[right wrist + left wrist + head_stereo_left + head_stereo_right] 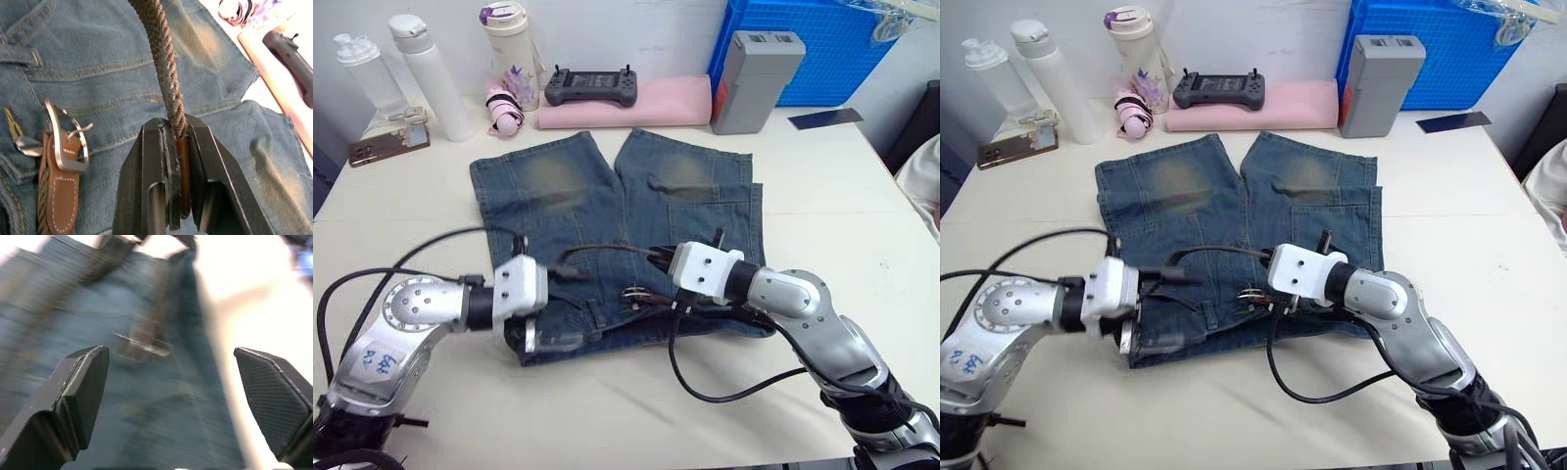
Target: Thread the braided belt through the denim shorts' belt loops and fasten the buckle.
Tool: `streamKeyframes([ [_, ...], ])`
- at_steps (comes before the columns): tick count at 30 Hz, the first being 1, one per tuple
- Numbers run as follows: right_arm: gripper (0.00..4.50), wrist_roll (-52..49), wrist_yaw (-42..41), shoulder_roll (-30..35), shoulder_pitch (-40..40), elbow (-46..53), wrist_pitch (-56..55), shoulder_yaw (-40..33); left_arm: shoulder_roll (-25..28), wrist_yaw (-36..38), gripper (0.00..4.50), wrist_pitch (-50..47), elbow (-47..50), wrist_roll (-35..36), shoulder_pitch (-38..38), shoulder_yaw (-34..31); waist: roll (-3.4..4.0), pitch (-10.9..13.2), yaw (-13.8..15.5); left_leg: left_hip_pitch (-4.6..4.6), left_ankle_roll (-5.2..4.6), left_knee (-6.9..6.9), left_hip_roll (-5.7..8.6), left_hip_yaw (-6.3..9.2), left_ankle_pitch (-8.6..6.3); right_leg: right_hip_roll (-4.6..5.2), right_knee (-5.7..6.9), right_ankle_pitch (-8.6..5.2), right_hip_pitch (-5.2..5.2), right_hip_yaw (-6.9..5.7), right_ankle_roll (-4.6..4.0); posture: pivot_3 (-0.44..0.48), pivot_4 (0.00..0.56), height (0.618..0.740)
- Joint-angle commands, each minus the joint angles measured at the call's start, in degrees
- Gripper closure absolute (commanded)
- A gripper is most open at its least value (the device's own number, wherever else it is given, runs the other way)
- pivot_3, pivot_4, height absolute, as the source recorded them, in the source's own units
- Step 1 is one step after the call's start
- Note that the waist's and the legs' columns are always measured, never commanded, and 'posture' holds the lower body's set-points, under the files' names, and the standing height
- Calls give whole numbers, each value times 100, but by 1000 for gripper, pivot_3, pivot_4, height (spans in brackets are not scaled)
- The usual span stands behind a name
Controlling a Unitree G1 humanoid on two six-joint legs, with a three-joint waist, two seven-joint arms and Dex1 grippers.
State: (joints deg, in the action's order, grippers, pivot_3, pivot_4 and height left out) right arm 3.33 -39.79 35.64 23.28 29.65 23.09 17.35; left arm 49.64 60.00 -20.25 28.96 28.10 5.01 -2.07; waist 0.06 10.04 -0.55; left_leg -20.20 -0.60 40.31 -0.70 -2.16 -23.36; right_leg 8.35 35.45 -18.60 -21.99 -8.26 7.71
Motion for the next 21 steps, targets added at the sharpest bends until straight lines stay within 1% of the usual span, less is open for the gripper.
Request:
streamKeyframes([
  [1, 4500, -35, 0, -18, -18, 180, 17, -207, 62, 112, 24, 590, -128, -534, -130, 127, 0, 0, 16, 0, 0, 0, 0, -2, 0, 0, 0, 0, 0, 0, 0, 0, 150, 740],
  [5, 4500, -75, 5, -28, -53, 285, 124, -263, 216, -31, 24, 1819, -792, -1891, -57, 539, 0, 0, 42, -1, 0, 5, 4, -16, 0, 0, -1, 0, 2, 0, 0, 0, 150, 740],
  [6, 4500, -81, 8, -27, -60, 306, 146, -276, 242, 16, 24, 2088, -954, -2089, -49, 632, 1, 0, 39, -1, 0, 4, 5, -24, 0, 0, 0, 0, 2, 0, 0, 0, 150, 740],
  [9, 4500, -91, 19, -18, -74, 367, 217, -307, 344, 47, 837, 2826, -1355, -2617, -113, 845, 1, 0, 37, -2, 0, 0, 4, -50, 0, -2, 1, 0, -1, -4, -1, 0, 150, 740],
  [11, 4500, -93, 21, -27, -76, 399, 259, -322, 412, 52, 1702, 3180, -1599, -2813, -169, 901, 2, -1, 37, -1, 0, -2, 2, -55, 0, -2, 2, 0, -4, -4, -1, 0, 150, 740],
  [14, 4500, -90, 19, -50, -77, 429, 301, -333, 472, 52, 2995, 3449, -1851, -2935, -158, 905, 7, -4, 38, 2, 2, -1, 0, -59, 1, -1, 4, 0, -2, -3, -1, 0, 150, 740],
  [15, 4500, -92, 28, -74, -63, 441, 324, -321, 546, 56, 3252, 3613, -2030, -3040, -106, 896, 8, -4, 39, 3, 2, 0, 0, -60, 1, -1, 5, 0, -2, -2, -1, 0, 150, 740],
  [16, 4500, -92, 33, -92, -53, 448, 342, -312, 598, 60, 3715, 3739, -2163, -3114, -66, 890, 8, -4, 38, 5, 4, 0, 0, -62, 2, -1, 6, 0, -1, -1, -1, 0, 150, 740],
  [17, 4500, -97, 40, -129, -34, 455, 365, -285, 728, 45, 4030, 4044, -2525, -3282, 89, 882, 8, -4, 33, 7, 6, 1, 0, -63, 3, -1, 8, 0, 0, 0, -1, 0, 150, 740],
  [18, 4500, -97, 43, -160, -21, 457, 379, -261, 851, 35, 4271, 4286, -2866, -3408, 246, 877, 11, -6, 31, 8, 9, 1, -2, -65, 6, -1, 8, 0, 0, 1, -1, 0, 150, 740],
  [21, 4500, -38, 50, -241, -15, 459, 377, -138, 1129, -104, 4284, 5018, -3859, -3719, 818, 915, 21, -12, 9, 14, 17, 1, -6, -73, 11, -3, 14, -1, -1, 5, -3, 0, 150, 740],
])
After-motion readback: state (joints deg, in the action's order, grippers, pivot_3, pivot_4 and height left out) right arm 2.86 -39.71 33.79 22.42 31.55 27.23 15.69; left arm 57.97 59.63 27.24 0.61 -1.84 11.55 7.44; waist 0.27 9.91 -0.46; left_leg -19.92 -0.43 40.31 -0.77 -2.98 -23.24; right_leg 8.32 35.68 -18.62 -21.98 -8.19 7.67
